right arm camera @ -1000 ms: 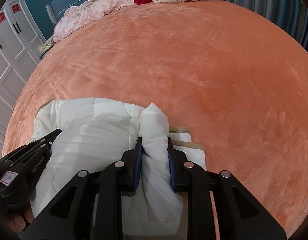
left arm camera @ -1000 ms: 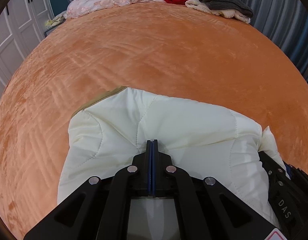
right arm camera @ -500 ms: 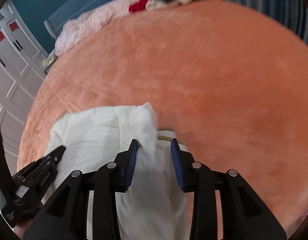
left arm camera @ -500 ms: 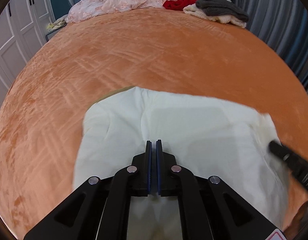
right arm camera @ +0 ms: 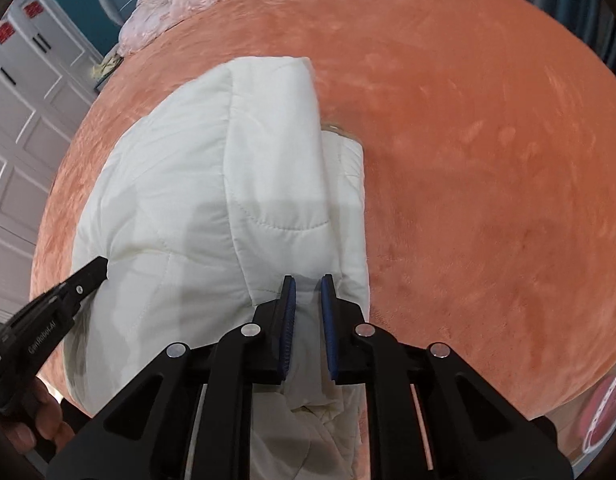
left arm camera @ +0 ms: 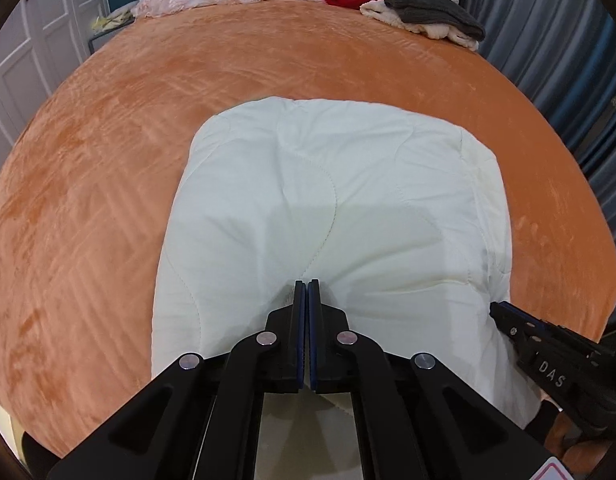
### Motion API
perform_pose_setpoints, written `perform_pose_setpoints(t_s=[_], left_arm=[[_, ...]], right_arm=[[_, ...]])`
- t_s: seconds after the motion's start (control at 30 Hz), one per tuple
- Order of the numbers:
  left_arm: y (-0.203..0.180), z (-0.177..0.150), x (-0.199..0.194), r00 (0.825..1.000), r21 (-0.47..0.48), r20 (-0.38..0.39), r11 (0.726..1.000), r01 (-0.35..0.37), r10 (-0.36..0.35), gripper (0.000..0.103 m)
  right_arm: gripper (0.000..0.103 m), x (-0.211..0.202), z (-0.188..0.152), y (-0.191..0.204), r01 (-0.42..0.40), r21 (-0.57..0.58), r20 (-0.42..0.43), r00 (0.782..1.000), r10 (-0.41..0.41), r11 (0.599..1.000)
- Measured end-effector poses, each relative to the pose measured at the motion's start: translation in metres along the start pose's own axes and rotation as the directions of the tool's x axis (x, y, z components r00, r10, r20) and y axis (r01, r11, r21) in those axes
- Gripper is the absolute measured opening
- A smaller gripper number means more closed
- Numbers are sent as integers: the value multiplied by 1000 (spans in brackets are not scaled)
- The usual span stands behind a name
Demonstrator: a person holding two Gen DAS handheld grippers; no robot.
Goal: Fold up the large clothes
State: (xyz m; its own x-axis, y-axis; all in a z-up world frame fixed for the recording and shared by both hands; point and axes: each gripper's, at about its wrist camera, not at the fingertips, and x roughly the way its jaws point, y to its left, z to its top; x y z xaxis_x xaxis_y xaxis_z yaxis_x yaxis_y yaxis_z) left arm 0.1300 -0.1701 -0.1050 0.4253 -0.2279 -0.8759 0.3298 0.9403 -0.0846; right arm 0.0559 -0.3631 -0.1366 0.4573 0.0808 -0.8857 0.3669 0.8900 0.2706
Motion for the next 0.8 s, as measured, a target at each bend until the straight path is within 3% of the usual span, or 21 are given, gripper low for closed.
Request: perform_pose_setpoints(t_s=[0.43, 0.63, 0.67, 0.73, 0.77, 0.8], left_arm=[[-13, -6, 14, 996, 50, 27, 995, -85, 83, 0], [-8, -4, 9, 997, 30, 38, 997, -64, 63, 0], [-1, -2, 3, 999, 0, 40, 1000, -30, 30, 0], [18, 0, -12, 998, -83, 35, 995, 51, -49, 11], [28, 1, -18, 996, -124, 35, 989, 85, -81, 14], [41, 1, -24, 993, -174, 41, 978, 119, -113, 25]], right_arm=[[12, 9, -4, 3, 21, -14, 11, 1000, -20, 1000], [13, 0, -1, -1, 6, -23, 21, 1000, -6, 1000], [18, -11, 0, -2, 3, -23, 28, 1000, -2, 1000], [41, -31, 1, -10, -12, -5, 63, 998, 12, 1000], [59, -38, 1, -13, -23, 0, 79, 997, 23, 1000], [65, -47, 1, -19, -47, 5, 97, 994, 47, 999]])
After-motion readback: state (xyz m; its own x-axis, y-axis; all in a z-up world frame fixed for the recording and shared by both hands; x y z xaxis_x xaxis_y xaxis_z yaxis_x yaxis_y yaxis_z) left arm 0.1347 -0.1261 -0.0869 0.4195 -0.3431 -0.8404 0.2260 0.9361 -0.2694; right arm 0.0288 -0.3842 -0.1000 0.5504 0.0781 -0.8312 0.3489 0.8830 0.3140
